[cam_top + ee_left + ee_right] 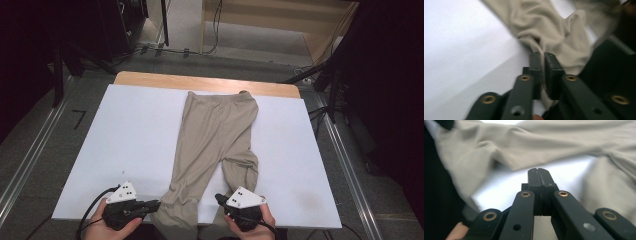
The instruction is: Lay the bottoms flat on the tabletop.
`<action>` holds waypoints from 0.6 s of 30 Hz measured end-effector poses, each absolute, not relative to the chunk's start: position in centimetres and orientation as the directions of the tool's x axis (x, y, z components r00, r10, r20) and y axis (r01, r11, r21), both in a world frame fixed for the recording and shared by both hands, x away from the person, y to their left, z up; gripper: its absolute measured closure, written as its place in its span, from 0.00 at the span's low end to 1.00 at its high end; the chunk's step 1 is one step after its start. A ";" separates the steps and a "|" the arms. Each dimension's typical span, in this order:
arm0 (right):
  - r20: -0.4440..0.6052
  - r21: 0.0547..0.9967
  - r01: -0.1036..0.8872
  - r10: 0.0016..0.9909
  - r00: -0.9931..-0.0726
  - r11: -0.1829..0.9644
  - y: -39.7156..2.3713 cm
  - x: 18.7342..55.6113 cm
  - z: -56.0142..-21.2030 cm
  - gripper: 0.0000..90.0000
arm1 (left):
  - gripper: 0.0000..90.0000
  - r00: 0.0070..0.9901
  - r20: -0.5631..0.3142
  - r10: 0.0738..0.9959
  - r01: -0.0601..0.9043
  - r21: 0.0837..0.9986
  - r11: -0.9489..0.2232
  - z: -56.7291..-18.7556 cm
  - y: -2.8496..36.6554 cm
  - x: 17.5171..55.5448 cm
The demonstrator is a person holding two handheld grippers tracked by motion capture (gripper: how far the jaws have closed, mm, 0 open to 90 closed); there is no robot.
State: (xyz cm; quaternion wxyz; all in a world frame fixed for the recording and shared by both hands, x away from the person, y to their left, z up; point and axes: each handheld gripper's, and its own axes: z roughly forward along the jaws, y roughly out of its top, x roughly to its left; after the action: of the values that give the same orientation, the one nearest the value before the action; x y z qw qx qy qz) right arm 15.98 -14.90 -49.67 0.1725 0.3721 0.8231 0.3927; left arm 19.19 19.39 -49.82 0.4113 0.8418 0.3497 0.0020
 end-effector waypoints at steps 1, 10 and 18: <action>0.049 0.776 0.495 0.745 -0.665 0.391 -15.2 16.1 -49.8 0.82 | 0.71 0.759 -0.309 0.574 0.594 0.688 -0.416 -50.0 19.3 19.2; 0.117 0.778 0.466 0.632 -0.766 0.421 -10.9 15.6 -51.7 0.46 | 0.94 0.825 -0.320 0.466 0.547 0.661 -0.514 -50.5 17.3 18.1; 0.085 0.792 0.448 0.651 -0.754 0.415 -12.2 14.5 -50.0 0.96 | 0.99 0.834 -0.297 0.465 0.512 0.731 -0.451 -47.4 19.3 17.5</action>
State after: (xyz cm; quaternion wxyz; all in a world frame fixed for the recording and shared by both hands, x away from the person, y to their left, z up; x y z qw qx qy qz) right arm 14.49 -12.19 -50.00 0.1185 0.3299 0.8327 0.4286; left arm 17.51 19.34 -47.44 0.4383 0.8513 0.2872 -0.0268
